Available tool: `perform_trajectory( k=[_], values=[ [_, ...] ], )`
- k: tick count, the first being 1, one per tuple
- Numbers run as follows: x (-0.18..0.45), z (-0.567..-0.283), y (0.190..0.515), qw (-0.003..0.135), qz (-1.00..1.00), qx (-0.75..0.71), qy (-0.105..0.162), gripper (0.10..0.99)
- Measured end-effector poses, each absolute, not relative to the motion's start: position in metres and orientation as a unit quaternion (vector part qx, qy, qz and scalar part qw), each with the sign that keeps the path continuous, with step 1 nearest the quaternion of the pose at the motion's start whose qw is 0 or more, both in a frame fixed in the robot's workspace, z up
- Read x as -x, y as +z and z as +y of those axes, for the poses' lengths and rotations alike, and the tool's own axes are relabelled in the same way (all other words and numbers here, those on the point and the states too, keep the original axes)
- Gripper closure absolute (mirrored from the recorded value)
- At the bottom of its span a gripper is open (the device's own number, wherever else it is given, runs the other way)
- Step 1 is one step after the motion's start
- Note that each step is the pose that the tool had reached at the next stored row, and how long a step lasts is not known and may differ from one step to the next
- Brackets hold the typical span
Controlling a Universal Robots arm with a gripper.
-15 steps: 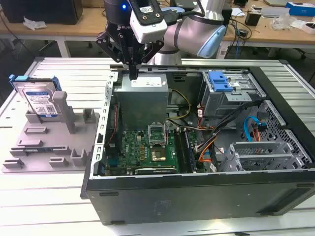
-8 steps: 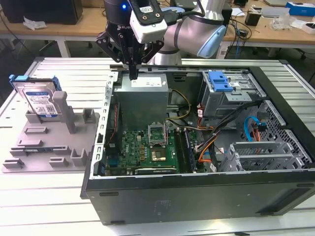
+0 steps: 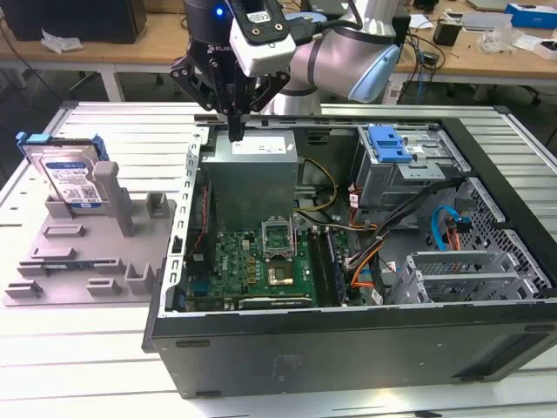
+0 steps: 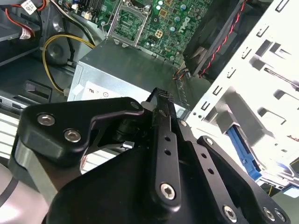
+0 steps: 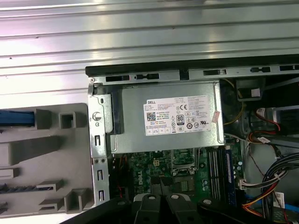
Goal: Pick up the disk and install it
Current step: 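Reach for the disk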
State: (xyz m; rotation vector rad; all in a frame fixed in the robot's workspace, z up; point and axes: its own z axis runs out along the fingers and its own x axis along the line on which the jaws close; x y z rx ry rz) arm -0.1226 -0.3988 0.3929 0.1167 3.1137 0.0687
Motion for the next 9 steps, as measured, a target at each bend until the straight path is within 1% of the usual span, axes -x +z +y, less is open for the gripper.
perform_trajectory(
  k=[9],
  values=[
    [0.170, -0.380, 0.388, 0.012, 0.999, -0.038, 0.022, 0.980]
  ],
)
